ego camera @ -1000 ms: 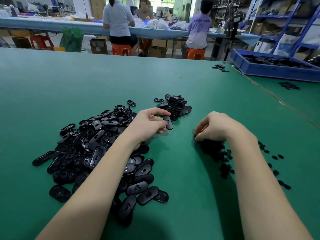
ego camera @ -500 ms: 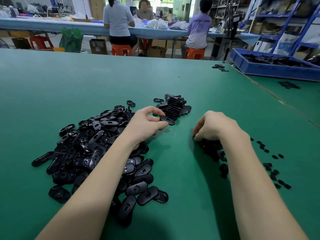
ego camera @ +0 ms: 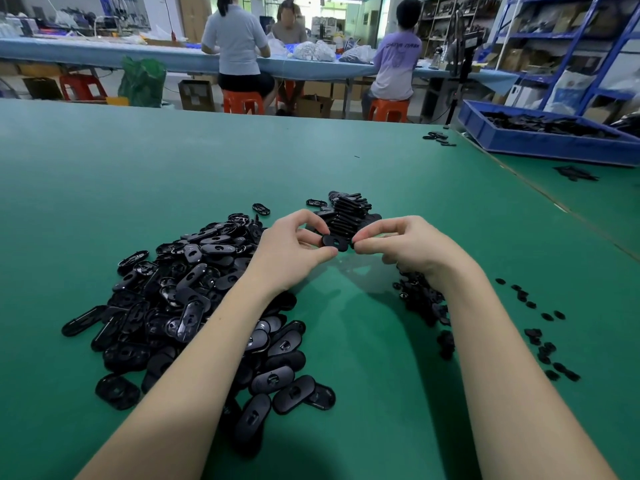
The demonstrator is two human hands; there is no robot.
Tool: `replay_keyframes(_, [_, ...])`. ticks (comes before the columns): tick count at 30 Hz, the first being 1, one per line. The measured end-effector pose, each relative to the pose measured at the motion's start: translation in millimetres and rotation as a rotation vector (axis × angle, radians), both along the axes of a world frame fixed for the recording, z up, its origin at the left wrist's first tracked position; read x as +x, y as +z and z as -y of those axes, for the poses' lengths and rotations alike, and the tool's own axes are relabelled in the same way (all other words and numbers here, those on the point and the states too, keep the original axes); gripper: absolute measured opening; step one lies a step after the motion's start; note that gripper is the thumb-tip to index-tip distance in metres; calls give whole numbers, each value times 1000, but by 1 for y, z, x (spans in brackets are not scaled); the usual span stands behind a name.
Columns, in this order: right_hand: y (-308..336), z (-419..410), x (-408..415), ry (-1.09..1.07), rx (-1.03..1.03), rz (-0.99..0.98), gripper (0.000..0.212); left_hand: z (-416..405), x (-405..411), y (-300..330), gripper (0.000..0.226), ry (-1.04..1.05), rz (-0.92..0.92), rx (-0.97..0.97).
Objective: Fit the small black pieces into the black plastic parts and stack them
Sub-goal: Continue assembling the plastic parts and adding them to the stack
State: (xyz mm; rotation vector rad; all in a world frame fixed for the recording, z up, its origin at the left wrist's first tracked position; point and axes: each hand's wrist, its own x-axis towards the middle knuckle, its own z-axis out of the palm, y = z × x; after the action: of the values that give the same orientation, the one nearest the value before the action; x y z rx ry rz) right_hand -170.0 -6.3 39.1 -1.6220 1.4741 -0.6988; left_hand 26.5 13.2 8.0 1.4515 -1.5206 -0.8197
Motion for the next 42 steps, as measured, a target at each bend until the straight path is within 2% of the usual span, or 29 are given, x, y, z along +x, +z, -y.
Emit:
replay_keyframes(9, [-8, 5, 8, -26, -38, 46, 9, -4, -2, 4, 25, -65, 37, -67])
replay_keyframes(27, [-6, 3, 9, -5, -84, -8, 5, -6, -5, 6, 25, -102, 66, -90])
replay_keyframes(32, [-3, 3, 10, -20, -75, -15, 9, -5, -3, 6, 26, -97, -21, -66])
replay_keyframes(42, [-5, 0, 6, -16, 55, 214, 21, -5, -2, 11, 23, -181, -280, 88])
